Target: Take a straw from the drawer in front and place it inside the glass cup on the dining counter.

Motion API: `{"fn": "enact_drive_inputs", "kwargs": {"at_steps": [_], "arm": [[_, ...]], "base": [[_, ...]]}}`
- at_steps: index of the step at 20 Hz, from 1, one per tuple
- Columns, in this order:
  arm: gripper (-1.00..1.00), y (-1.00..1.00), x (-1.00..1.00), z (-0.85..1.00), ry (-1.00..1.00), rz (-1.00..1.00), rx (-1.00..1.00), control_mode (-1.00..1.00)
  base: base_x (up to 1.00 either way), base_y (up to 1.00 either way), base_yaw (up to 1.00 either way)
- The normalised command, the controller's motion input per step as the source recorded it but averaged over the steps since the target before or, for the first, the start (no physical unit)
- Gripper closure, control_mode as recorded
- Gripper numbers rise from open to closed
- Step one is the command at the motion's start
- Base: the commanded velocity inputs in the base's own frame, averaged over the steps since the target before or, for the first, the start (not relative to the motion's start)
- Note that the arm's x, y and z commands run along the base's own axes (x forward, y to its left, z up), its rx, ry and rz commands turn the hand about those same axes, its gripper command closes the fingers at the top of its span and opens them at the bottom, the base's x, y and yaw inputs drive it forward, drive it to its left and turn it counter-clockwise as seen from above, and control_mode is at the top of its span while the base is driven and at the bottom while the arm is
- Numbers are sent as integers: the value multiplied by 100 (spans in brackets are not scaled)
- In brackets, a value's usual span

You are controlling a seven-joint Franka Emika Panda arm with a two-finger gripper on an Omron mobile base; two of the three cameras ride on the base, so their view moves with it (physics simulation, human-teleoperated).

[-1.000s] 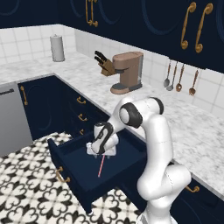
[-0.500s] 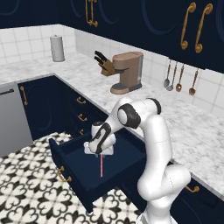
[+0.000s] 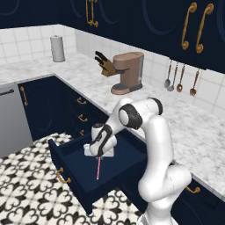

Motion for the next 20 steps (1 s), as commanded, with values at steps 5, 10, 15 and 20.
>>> {"fn": "enact_drive_inputs", "kwargs": {"at_steps": [5,10,15,20], "arm": [[100,-16,-13,89,-13,0,12,-100],[100,-24,0,100,-13,0,18,-100],[100,-17,-2,100,-14,0,13,-100],[100,-2,3,100,-13,0,7,-100]], "base": [[0,0,0],[0,0,0],[0,0,0],[0,0,0]]}}
